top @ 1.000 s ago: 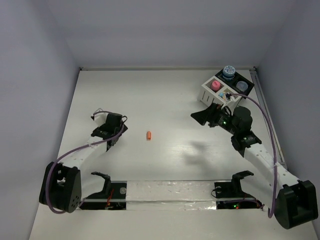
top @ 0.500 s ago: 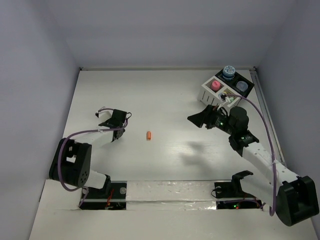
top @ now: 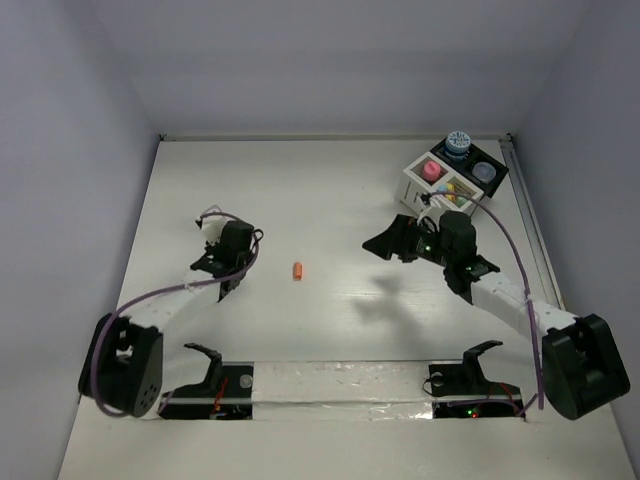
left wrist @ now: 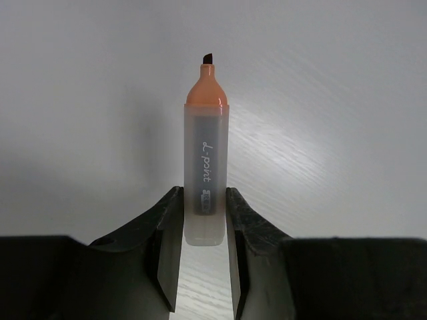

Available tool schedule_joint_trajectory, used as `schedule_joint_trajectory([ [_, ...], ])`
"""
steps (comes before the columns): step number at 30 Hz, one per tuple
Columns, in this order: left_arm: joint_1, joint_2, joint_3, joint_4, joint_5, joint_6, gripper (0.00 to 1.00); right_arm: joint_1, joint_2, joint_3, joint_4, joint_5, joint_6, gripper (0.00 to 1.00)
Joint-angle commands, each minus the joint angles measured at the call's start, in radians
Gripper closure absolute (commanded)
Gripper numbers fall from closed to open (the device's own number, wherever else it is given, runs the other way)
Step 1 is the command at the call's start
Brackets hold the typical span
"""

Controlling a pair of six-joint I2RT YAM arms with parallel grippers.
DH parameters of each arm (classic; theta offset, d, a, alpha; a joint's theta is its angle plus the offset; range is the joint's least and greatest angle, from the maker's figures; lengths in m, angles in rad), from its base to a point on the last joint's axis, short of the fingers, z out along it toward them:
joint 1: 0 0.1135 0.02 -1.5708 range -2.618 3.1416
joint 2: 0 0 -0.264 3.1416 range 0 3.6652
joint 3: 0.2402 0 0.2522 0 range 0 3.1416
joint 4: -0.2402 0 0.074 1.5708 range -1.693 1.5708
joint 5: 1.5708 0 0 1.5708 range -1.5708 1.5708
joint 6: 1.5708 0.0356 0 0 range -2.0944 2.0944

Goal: Sort the stationery into containers
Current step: Pick up the pen from the center of the board.

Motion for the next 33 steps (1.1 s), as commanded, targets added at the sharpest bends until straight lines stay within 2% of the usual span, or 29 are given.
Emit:
schedule_joint_trajectory([
  [1, -0.074, -0.163, -0.013, 0.109, 0.028, 0.095, 1.0, 0.04, 0.039, 0.041, 0.094, -0.015, -0.001, 0.0],
  [7, -0.233, -0.26, -0.035, 0.273, 0.158, 0.192, 1.0, 0.135, 0.091, 0.121, 0.114, -0.002, 0.007, 0.01],
  [8, -0.251, -0.262, -0.045, 0.296, 0.177, 0.215, 1.0, 0.148, 0.094, 0.145, 0.114, 0.009, 0.005, 0.18],
  [9, -0.268, -0.262, -0.048, 0.313, 0.189, 0.223, 1.0, 0.174, 0.105, 0.162, 0.108, 0.02, 0.005, 0.28],
  [11, -0.314, -0.262, -0.055, 0.365, 0.232, 0.24, 1.0, 0.2, 0.125, 0.194, 0.099, 0.052, -0.001, 0.35],
  [13, -0.339, -0.268, -0.074, 0.414, 0.265, 0.258, 1.0, 0.238, 0.167, 0.251, 0.083, 0.084, -0.015, 0.35],
  [17, -0.393, -0.291, -0.098, 0.467, 0.294, 0.28, 1.0, 0.286, 0.247, 0.335, 0.054, 0.147, -0.039, 0.25],
  [28, -0.442, -0.312, -0.103, 0.505, 0.346, 0.329, 1.0, 0.366, 0.415, 0.492, -0.033, 0.172, -0.059, 0.25],
  [30, -0.451, -0.305, -0.098, 0.508, 0.351, 0.335, 1.0, 0.389, 0.43, 0.504, -0.035, 0.178, -0.058, 0.28],
  [31, -0.462, -0.303, -0.098, 0.51, 0.347, 0.338, 1.0, 0.389, 0.438, 0.504, -0.032, 0.19, -0.056, 0.32],
  [32, -0.462, -0.301, -0.097, 0.513, 0.346, 0.341, 1.0, 0.389, 0.438, 0.503, -0.029, 0.195, -0.053, 0.44],
  [33, -0.471, -0.301, -0.1, 0.514, 0.344, 0.344, 1.0, 0.389, 0.438, 0.494, -0.015, 0.201, -0.049, 0.5],
])
